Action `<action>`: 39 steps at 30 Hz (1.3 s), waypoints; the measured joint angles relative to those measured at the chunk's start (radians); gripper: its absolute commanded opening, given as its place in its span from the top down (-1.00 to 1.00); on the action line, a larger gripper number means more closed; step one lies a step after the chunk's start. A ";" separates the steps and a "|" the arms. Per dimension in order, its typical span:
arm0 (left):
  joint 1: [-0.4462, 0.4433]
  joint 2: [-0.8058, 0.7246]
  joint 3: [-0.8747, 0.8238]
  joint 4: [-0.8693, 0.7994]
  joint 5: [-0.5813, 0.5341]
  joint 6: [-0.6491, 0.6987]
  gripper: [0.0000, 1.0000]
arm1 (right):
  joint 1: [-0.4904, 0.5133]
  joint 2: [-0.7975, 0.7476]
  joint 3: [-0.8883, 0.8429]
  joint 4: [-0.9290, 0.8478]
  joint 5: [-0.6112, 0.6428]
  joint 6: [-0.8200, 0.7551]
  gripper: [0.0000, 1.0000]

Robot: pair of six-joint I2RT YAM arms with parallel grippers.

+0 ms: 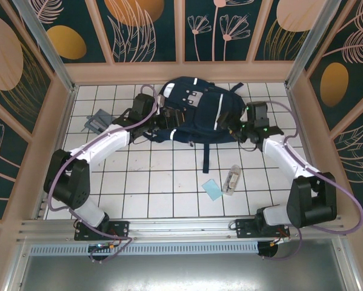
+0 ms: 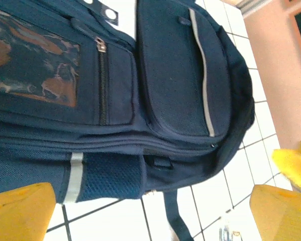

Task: Pack the student bag

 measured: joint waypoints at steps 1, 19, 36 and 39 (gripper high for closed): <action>0.000 0.012 -0.011 0.013 -0.013 -0.011 -0.97 | -0.010 0.008 0.035 -0.011 0.021 -0.027 -0.56; 0.002 0.246 -0.021 0.173 -0.136 -0.131 -0.97 | -0.093 0.309 -0.050 0.185 0.075 -0.187 -0.35; 0.134 0.553 0.380 0.191 -0.160 -0.116 -0.97 | 0.206 0.332 -0.070 0.269 0.038 -0.027 -0.31; 0.157 0.633 0.541 0.131 -0.173 -0.080 -0.97 | 0.309 0.405 0.017 0.281 -0.025 0.032 -0.33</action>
